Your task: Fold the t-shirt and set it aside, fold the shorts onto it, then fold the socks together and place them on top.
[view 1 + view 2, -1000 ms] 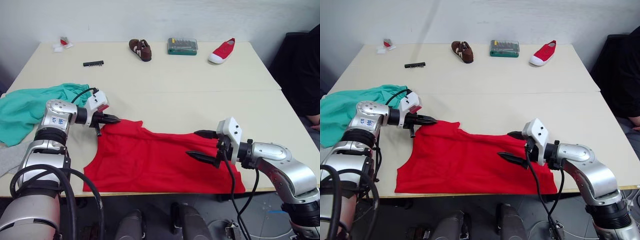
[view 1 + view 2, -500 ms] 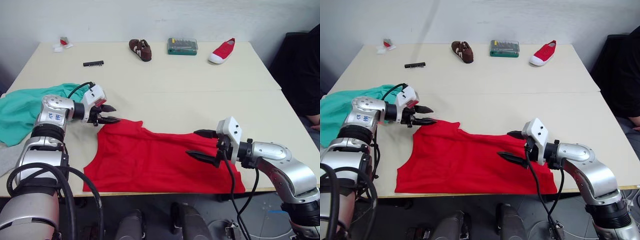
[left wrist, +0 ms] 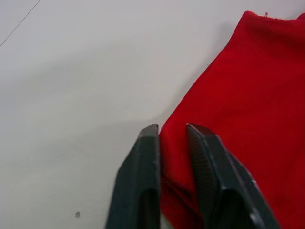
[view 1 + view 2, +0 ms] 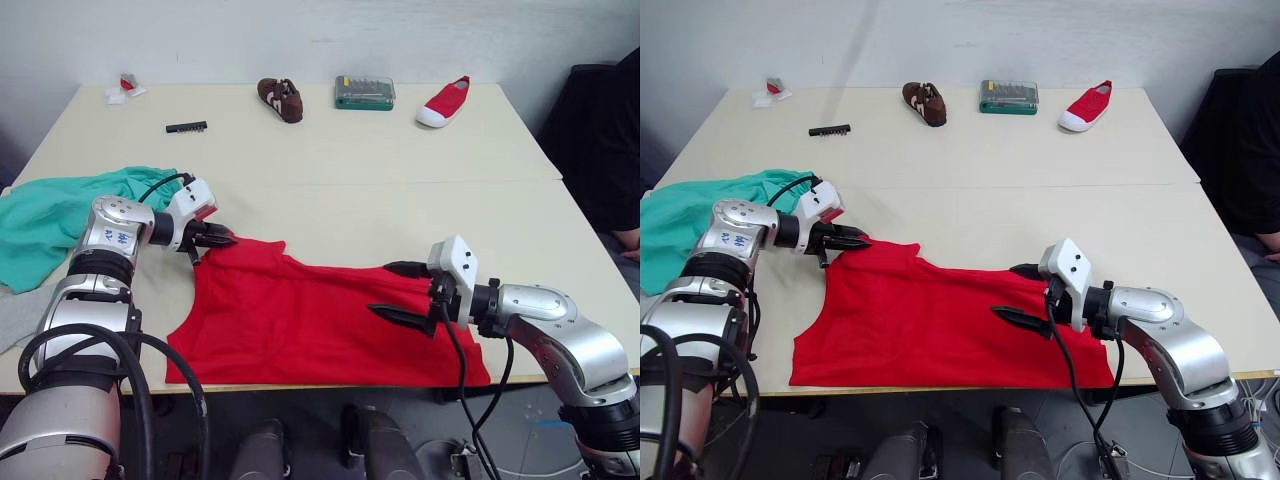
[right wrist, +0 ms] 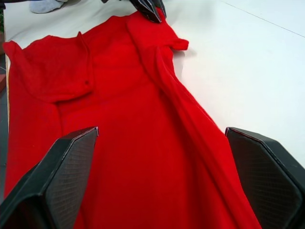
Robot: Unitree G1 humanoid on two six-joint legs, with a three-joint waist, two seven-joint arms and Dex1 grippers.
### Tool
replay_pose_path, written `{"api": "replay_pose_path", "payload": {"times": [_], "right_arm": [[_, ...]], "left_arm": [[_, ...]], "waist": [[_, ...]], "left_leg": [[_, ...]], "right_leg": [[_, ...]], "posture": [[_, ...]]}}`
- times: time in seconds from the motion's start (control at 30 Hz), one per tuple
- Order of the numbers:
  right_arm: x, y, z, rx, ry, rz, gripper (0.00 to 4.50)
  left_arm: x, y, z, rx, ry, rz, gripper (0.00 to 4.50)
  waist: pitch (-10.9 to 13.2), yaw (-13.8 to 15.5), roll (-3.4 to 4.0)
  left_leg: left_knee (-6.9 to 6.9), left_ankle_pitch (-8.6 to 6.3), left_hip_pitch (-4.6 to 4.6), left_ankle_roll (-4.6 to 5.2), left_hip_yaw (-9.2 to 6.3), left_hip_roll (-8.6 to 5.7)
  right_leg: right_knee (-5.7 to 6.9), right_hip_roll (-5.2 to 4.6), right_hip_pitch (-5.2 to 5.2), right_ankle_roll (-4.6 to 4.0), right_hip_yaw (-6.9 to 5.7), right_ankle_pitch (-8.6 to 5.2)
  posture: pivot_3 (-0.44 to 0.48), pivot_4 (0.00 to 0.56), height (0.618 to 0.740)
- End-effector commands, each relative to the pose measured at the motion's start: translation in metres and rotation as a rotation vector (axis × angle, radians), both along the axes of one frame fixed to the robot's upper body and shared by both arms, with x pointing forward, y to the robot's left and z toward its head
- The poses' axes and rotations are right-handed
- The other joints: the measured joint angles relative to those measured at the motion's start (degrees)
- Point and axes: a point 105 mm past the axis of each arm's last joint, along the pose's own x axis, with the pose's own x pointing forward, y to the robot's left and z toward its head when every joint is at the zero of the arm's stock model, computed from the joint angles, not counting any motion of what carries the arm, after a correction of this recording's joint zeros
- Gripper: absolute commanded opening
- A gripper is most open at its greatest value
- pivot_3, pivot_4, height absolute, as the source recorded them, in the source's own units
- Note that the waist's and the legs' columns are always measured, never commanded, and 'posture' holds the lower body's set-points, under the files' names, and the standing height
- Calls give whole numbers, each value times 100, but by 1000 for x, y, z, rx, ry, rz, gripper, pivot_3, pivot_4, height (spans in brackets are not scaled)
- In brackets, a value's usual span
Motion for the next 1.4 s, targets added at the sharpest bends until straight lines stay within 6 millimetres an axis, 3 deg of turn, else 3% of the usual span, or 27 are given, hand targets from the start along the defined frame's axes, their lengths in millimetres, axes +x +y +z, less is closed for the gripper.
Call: {"api": "replay_pose_path", "payload": {"times": [0.03, 0.2, 0.3, 0.33, 0.47, 0.57, 0.73, 1.03, 1.27, 1.3, 1.4], "right_arm": [[-1, 2, 15, 20, -55, 12, 4390], [0, 0, 15, 19, -54, 5, 4390], [0, 0, 14, 18, -53, 4, 4390], [0, 0, 14, 19, -53, 3, 4390], [-1, 0, 12, 8, -51, 6, 4390], [0, -2, 11, 5, -48, 4, 4390], [3, -3, 9, 2, -42, 6, 4390], [8, 1, 4, -3, -30, 30, 4390], [13, 3, 5, -2, -35, 38, 4390], [13, 3, 6, 1, -37, 36, 4390], [15, 3, 9, 18, -45, 21, 4390]], "left_arm": [[3, 0, 17, -26, -34, -3, 38], [1, 1, 26, -57, -56, -19, 38], [-9, -7, 50, -128, -179, -174, 38], [-14, -6, 50, -97, -207, -220, 38], [-32, -7, 44, -17, -299, -354, 38], [-56, -10, 30, 118, -423, -521, 38], [-88, -6, 5, 239, -525, -655, 38], [-105, 15, -18, 378, -606, -702, 38], [-98, 16, -13, 328, -581, -649, 38], [-97, 17, -11, 304, -557, -624, 479], [-95, 18, -3, 204, -471, -549, 1249]], "waist": [[0, 1, 0], [0, 1, 0], [0, -5, 0], [0, -6, 0], [-1, -21, 2], [-1, -24, 2], [-1, -16, 2], [-1, -9, 2], [-1, -13, 2], [-1, -13, 2], [-1, -15, 2]], "left_leg": [[0, 0, 0, 0, 0, 0], [0, 0, 0, 0, 0, 0], [0, 0, 0, 0, 1, 0], [0, 0, 0, -1, 0, 1], [-1, -1, 3, -3, 2, 2], [-1, -1, 8, -4, 3, 4], [-2, -2, 9, -5, -2, 6], [-5, -3, 10, -3, -4, 6], [-7, -4, 9, -2, -3, 6], [-7, -3, 9, -2, -3, 6], [-7, -3, 8, -2, -3, 6]], "right_leg": [[0, 0, 0, 0, 0, 0], [0, 0, 0, 0, -1, 0], [-1, 0, 0, 0, 0, 0], [-1, 0, -1, 0, -1, 0], [-1, -2, -1, -1, 14, 0], [1, -4, 0, -2, 59, -1], [1, -10, 0, -7, 64, -3], [-3, -15, 1, -9, 61, -2], [-4, -11, 1, -9, 56, -2], [-4, -11, 1, -9, 56, -2], [-4, -8, 2, -8, 55, -2]], "posture": [[0, 150, 740], [0, 150, 740], [0, 150, 740], [0, 150, 740], [0, 150, 740], [0, 150, 740], [0, 150, 740], [0, 150, 740], [0, 150, 740], [0, 150, 740], [0, 150, 740]]}}
